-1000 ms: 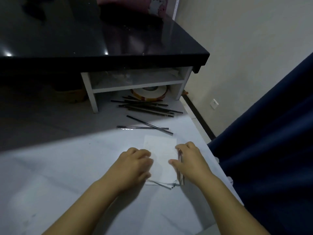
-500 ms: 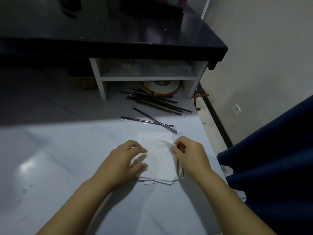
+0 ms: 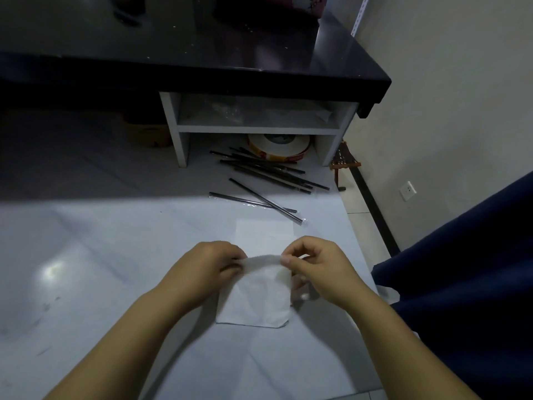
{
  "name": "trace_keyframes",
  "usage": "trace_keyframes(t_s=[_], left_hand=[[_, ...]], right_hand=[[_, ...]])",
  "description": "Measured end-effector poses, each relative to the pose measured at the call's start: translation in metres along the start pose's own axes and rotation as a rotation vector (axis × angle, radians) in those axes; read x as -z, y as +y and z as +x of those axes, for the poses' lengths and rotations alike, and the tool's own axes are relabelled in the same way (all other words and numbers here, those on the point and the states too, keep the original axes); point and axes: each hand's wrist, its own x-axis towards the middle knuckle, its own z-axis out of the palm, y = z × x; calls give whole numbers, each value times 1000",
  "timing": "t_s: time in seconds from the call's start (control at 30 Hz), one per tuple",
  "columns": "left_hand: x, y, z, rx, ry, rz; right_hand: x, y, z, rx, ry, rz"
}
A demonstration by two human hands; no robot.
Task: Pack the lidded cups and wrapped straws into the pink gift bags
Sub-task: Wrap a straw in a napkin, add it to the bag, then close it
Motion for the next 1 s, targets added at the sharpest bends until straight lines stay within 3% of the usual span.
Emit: trace_keyframes(t_s=[0.07, 0.17, 0.27, 0.37, 0.57, 0.7, 0.83, 1.0], left_hand=[[2, -1, -2, 27, -7, -9], [6, -4, -5, 29, -10, -7], [9, -4, -6, 12, -15, 8], [10, 0, -4, 3, -9, 5], [8, 3, -2, 7, 2, 12], [8, 2, 1, -42, 13, 28], [9, 0, 3, -69, 44, 30], [9, -2, 4, -78, 132, 82]], right_hand=[[3, 3, 6, 29, 79, -20], [6, 8, 19, 87, 204, -317], [3, 11, 31, 78, 112, -621], [0, 10, 39, 68, 83, -725], [-2, 7, 39, 110, 124, -674], [0, 7, 34, 74, 157, -426], [4, 6, 33, 119, 181, -397], [9, 4, 25, 145, 109, -238]])
